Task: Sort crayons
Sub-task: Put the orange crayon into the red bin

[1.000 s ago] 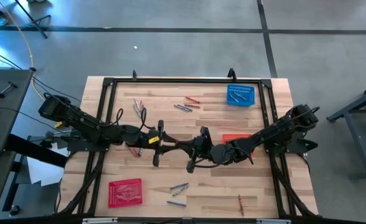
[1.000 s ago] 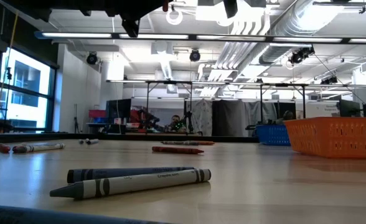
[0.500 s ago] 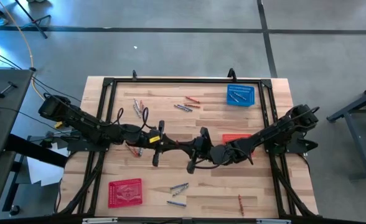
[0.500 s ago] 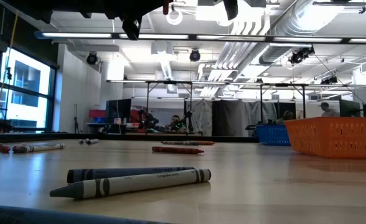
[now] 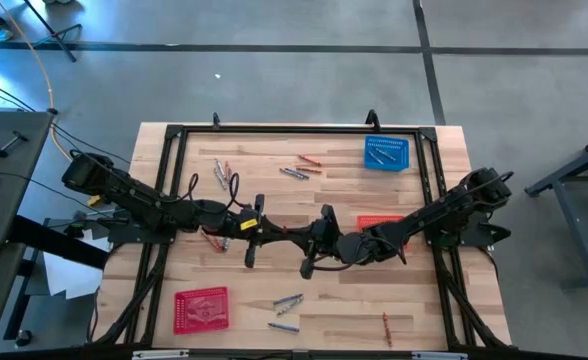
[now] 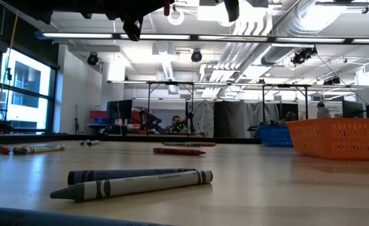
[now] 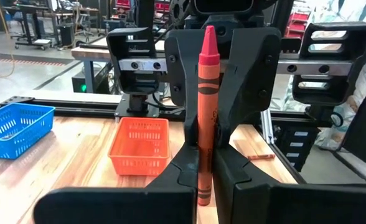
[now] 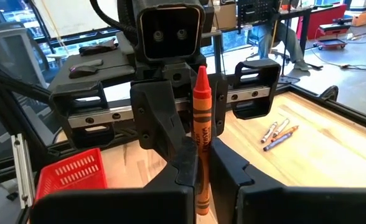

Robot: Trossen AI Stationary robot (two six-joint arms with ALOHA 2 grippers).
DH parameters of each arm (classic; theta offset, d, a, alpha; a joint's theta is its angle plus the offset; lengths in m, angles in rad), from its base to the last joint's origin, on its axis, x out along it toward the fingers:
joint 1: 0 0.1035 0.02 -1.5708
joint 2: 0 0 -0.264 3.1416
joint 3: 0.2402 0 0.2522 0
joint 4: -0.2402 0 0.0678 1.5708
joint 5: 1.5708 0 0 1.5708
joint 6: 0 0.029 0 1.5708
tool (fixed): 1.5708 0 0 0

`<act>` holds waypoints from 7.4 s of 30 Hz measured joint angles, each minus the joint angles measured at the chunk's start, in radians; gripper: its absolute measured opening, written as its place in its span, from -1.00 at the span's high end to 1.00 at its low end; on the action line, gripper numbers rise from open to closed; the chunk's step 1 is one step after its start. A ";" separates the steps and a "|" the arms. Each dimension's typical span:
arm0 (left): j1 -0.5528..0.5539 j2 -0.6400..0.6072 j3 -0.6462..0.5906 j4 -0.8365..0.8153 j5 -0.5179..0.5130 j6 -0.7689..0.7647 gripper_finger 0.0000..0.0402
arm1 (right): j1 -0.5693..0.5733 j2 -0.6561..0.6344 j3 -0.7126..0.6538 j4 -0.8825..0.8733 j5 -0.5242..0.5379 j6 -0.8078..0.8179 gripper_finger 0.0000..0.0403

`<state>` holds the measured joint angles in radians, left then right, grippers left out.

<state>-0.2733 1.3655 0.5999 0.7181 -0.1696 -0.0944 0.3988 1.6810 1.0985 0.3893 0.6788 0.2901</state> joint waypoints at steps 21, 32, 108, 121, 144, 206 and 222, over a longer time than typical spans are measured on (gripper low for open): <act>-0.001 0.000 0.000 0.005 0.004 0.017 1.00 | 0.011 -0.001 0.000 -0.005 0.001 -0.026 0.35; 0.000 0.000 0.001 0.013 0.002 0.020 1.00 | 0.049 -0.009 0.000 -0.049 0.110 -0.065 0.08; -0.739 0.244 0.521 -1.646 0.217 -1.704 0.82 | -0.025 -0.146 -0.001 -1.004 0.154 0.539 0.06; -0.725 0.244 0.521 -1.645 0.176 -1.615 0.72 | -0.025 -0.146 -0.001 -1.003 0.151 0.539 0.06; -0.289 0.218 0.521 -1.405 -0.312 -0.448 0.71 | -0.021 -0.113 0.000 -1.010 -0.076 0.545 0.06; 0.024 0.243 0.360 -0.991 -0.128 -0.068 0.71 | 0.464 0.230 0.003 -0.932 -0.949 1.750 0.22; 0.024 0.243 0.360 -0.990 -0.129 -0.078 0.71 | 0.468 0.218 0.002 -1.003 -0.918 1.692 0.97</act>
<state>-0.2493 1.6081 0.9600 -0.2724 -0.2989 -0.1726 0.8665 1.8992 1.1000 -0.6140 -0.2395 1.9820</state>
